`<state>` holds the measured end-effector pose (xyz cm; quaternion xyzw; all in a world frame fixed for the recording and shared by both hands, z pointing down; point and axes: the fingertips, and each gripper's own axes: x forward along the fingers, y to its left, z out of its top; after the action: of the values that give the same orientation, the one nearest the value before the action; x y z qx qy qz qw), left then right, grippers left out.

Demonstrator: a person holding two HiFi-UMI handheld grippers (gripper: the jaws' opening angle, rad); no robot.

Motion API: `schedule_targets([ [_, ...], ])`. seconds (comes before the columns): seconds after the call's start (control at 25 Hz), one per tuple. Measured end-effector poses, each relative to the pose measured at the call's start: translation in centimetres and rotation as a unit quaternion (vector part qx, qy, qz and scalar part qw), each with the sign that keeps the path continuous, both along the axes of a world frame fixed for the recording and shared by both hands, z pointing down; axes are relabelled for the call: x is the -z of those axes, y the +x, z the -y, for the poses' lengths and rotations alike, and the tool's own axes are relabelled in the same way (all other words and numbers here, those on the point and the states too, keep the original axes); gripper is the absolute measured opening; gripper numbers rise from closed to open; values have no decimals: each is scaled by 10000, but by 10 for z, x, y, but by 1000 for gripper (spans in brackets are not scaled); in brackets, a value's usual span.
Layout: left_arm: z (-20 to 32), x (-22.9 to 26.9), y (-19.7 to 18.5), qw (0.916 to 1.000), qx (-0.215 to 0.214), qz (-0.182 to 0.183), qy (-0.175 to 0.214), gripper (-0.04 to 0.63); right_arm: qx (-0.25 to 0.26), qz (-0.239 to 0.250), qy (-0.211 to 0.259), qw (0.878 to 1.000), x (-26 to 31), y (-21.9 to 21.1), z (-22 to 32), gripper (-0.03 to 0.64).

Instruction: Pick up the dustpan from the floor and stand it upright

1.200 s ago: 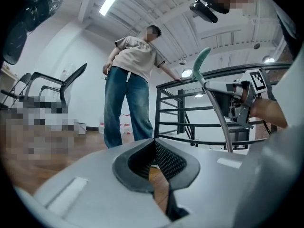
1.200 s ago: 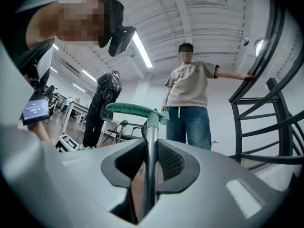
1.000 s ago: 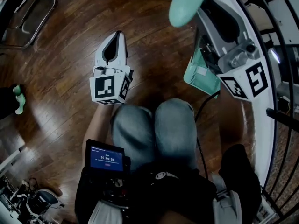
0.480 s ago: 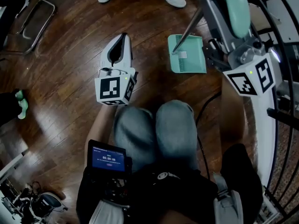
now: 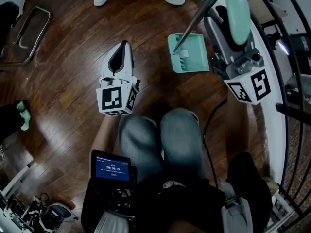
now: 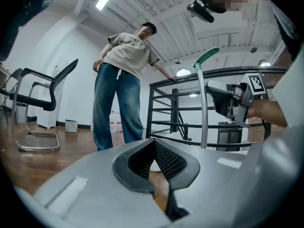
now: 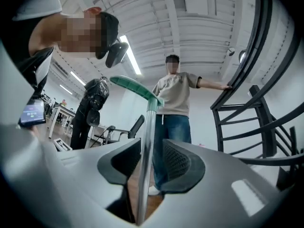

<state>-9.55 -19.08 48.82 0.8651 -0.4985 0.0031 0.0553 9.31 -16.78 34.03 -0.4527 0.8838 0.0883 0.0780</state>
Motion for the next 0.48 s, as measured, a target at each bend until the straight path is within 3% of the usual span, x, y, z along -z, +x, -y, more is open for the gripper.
schedule_targets([
  [0.12,-16,31,3,9996,-76,89,-246,20,-267,-321,-642,9971,-9,17,-12,158],
  [0.24,-36,83,10,9985,-139,414,-328,20,-483,-599,-1218,9896,6,39,-33,156],
  [0.48,-51,166,30,9947,-199,616,-799,20,-298,-377,-1738,9836,59,44,-51,154],
])
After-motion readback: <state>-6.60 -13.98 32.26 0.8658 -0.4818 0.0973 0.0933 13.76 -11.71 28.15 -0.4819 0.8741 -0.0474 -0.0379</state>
